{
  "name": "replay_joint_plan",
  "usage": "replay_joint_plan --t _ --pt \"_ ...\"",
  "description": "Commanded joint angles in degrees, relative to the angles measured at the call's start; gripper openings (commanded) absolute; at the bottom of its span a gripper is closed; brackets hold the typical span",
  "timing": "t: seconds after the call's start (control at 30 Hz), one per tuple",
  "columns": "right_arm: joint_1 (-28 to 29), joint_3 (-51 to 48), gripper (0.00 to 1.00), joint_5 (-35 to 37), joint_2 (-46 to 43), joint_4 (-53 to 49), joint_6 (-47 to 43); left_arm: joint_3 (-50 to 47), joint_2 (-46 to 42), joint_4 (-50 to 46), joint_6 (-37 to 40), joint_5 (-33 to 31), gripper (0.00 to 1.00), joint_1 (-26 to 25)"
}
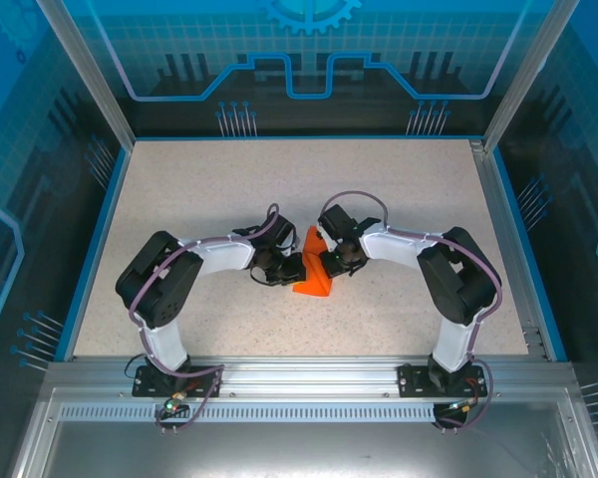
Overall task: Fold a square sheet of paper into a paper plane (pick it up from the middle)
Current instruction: Fold the triangle a second time at the center of the table.
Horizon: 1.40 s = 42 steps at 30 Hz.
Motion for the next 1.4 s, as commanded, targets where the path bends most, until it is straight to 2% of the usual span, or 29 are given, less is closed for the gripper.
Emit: replay_joint_plan --t 0.0,0.27,0.67,1.07,1.37 --pt "0.47 -1.18 0.05 1.13 0.63 -0.40 0.56 -2.59 -5.63 5.52 -3.73 0.27 0.02 0.82" --pt "0.45 -1.88 0.04 1.00 0.13 0.13 0.87 -5.79 -3.82 21.38 -14.23 10.10 0.00 4.38" --pt "0.41 -2.07 0.04 1.22 0.06 0.18 0.95 -6.04 1.37 30.69 -19.83 13.35 0.00 4.34" --pt "0.38 -2.62 0.05 1.15 -0.07 0.73 1.30 -4.86 6.37 32.39 -19.56 12.56 0.00 4.16" --pt "0.38 -2.49 0.07 0.36 -0.07 0.84 1.91 -4.96 8.83 30.14 -17.68 11.04 0.00 3.76"
